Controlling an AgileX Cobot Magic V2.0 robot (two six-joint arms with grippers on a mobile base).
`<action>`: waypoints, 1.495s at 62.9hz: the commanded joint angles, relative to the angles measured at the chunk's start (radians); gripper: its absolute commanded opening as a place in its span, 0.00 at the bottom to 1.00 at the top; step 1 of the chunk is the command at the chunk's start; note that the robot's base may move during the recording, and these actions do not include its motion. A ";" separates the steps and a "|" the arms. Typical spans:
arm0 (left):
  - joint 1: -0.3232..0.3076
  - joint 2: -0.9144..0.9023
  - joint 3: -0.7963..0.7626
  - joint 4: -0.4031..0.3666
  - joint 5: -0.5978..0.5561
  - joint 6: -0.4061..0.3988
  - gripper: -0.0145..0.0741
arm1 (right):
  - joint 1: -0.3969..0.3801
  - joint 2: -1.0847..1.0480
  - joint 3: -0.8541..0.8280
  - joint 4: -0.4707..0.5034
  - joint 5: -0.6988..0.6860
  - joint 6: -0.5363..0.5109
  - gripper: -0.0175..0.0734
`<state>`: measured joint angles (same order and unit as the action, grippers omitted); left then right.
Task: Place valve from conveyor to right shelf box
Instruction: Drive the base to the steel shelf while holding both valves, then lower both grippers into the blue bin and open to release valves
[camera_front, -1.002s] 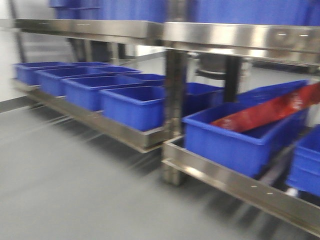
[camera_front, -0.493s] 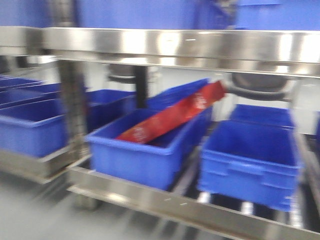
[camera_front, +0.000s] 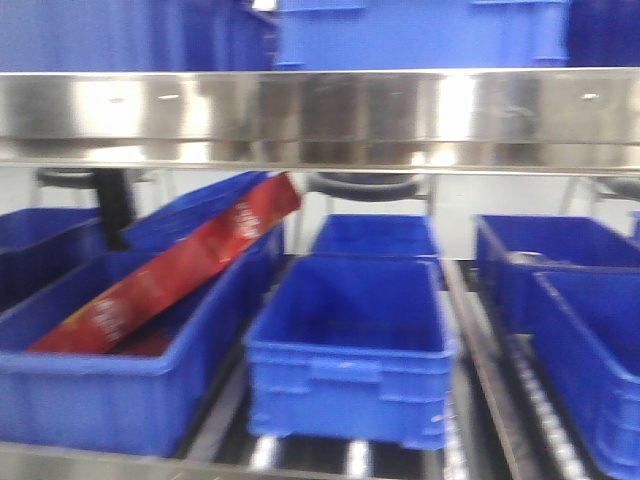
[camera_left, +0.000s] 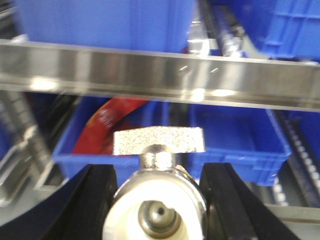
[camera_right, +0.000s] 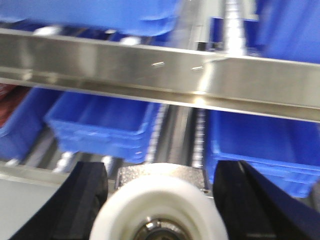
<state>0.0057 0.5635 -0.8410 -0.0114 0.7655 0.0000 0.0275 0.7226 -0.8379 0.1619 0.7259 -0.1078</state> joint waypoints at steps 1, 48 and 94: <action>-0.002 -0.007 -0.006 -0.004 -0.052 -0.007 0.04 | -0.003 -0.007 -0.009 -0.003 -0.063 -0.007 0.01; -0.002 -0.007 -0.006 -0.004 -0.052 -0.007 0.04 | -0.003 -0.007 -0.009 -0.003 -0.069 -0.007 0.01; -0.002 -0.007 -0.006 -0.004 -0.052 -0.007 0.04 | -0.003 -0.007 -0.009 -0.003 -0.080 -0.007 0.01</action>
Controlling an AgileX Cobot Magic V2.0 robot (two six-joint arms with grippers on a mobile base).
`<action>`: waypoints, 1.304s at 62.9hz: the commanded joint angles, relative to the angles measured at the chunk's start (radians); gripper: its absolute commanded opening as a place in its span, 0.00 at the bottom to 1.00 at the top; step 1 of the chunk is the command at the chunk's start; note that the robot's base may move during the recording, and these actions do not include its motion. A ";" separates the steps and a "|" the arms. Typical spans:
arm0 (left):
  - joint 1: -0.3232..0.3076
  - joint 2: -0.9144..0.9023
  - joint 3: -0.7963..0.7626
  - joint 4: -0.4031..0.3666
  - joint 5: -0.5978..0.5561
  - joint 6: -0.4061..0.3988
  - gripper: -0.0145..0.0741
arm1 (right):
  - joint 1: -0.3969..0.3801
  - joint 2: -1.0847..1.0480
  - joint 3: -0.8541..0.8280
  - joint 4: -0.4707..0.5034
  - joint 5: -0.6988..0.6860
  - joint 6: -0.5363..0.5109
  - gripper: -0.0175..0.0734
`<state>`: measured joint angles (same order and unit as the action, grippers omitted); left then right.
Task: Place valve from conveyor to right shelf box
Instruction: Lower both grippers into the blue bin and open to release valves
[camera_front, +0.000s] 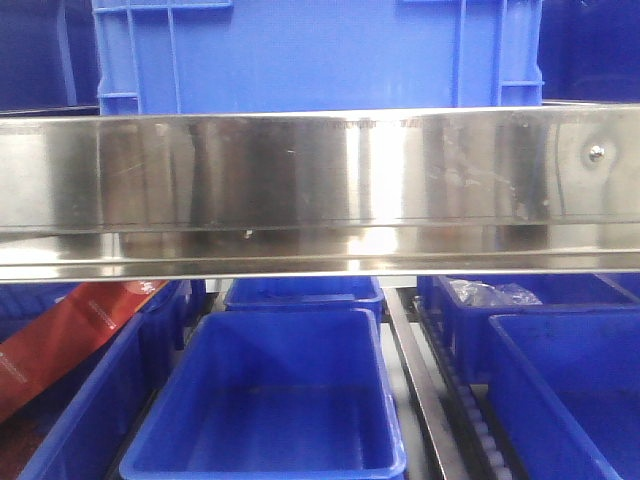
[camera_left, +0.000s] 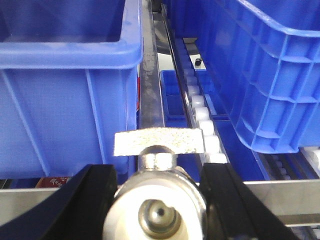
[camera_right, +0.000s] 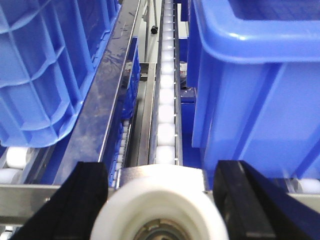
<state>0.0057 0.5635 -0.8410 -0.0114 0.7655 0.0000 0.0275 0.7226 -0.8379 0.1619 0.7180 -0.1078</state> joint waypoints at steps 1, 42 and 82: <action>-0.002 -0.007 -0.006 -0.004 -0.052 -0.007 0.04 | -0.003 -0.007 -0.009 -0.003 -0.072 -0.007 0.01; -0.002 -0.007 -0.006 -0.004 -0.052 -0.007 0.04 | -0.003 -0.007 -0.009 -0.003 -0.083 -0.007 0.01; -0.121 0.192 -0.192 -0.080 -0.067 0.124 0.04 | 0.069 0.097 -0.211 0.025 -0.081 -0.007 0.01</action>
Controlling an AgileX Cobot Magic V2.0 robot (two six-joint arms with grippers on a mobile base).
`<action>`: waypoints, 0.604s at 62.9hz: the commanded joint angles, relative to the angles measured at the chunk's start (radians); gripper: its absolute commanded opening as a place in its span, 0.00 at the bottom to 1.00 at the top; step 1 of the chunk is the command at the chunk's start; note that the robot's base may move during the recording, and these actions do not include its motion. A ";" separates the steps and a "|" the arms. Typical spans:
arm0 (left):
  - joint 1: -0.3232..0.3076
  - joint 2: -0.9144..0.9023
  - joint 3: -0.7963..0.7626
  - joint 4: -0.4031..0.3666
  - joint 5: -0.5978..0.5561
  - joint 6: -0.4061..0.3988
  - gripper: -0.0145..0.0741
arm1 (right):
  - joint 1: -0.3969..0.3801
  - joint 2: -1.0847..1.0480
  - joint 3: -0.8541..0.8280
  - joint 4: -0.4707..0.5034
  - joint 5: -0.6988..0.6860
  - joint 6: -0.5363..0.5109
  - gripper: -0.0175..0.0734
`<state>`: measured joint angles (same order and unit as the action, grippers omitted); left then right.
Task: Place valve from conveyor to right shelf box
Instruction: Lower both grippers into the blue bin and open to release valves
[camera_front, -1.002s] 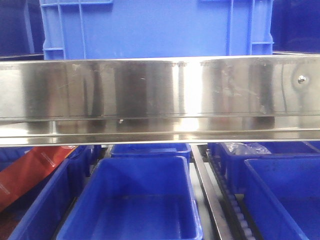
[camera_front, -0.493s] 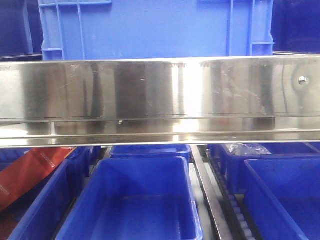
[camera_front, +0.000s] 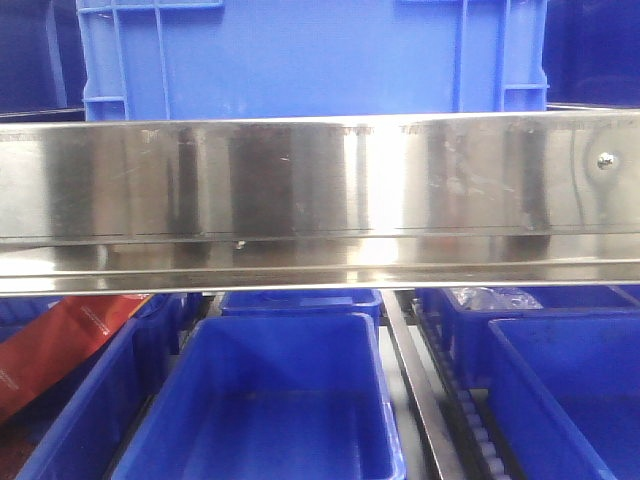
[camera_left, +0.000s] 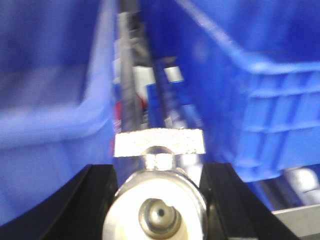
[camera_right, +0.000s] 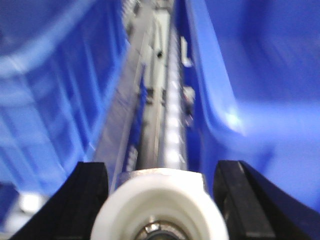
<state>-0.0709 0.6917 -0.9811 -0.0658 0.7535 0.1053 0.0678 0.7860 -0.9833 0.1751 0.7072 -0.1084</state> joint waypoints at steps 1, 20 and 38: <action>-0.053 0.078 -0.063 -0.026 -0.055 0.019 0.04 | 0.037 0.043 -0.078 0.012 -0.070 -0.006 0.01; -0.243 0.409 -0.369 -0.026 -0.055 0.019 0.04 | 0.231 0.293 -0.374 0.014 -0.096 -0.006 0.01; -0.382 0.724 -0.709 -0.024 -0.069 0.019 0.04 | 0.356 0.599 -0.686 0.039 -0.115 -0.006 0.01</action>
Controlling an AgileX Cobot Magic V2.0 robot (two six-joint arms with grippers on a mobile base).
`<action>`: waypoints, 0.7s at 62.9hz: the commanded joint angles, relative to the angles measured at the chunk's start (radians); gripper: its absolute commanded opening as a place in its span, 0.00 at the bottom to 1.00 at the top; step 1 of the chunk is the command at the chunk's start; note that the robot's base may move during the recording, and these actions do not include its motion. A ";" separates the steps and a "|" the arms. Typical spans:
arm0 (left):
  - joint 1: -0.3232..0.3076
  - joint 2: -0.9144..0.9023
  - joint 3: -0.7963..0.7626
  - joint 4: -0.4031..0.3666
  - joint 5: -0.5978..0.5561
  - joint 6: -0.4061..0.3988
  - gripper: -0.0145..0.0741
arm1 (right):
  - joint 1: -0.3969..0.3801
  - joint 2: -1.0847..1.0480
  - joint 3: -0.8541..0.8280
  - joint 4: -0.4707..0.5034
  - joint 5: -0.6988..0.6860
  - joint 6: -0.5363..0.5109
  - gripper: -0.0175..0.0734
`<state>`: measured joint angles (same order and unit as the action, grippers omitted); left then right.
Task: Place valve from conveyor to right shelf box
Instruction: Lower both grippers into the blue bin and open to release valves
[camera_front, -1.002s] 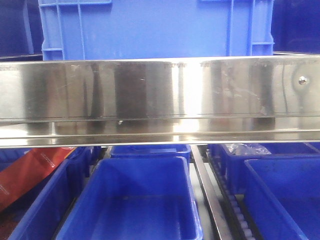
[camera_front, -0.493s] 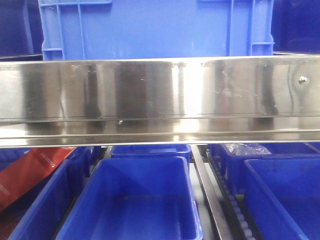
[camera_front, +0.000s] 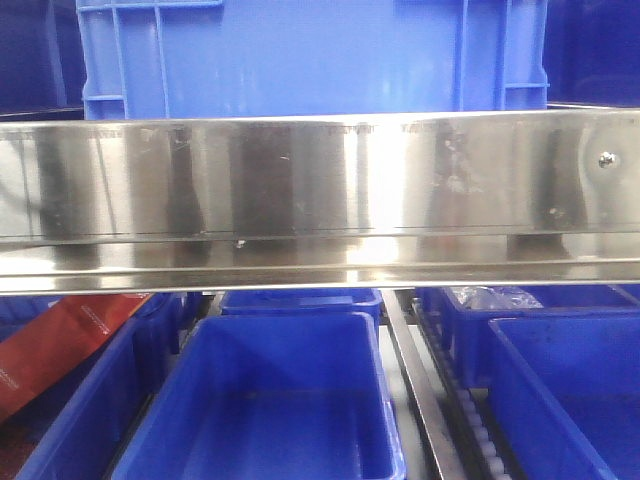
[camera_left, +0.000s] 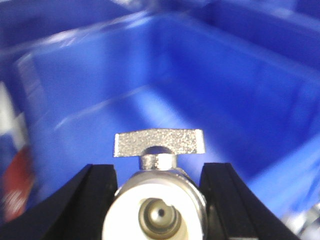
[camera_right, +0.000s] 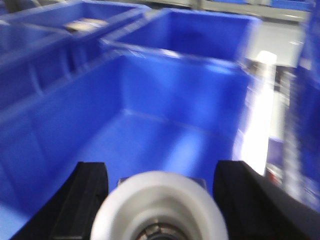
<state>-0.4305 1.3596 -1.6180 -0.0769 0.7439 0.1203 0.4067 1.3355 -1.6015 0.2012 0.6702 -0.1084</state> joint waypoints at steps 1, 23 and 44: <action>-0.026 0.077 -0.091 -0.012 -0.060 0.004 0.04 | 0.021 0.063 -0.080 0.016 -0.078 -0.006 0.01; -0.033 0.297 -0.179 -0.043 -0.066 0.004 0.04 | 0.045 0.333 -0.167 0.023 -0.116 -0.006 0.01; -0.033 0.372 -0.179 -0.043 -0.079 0.004 0.15 | 0.045 0.402 -0.167 0.023 -0.109 -0.006 0.28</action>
<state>-0.4588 1.7377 -1.7797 -0.1058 0.7178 0.1242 0.4505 1.7566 -1.7515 0.2208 0.6252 -0.1084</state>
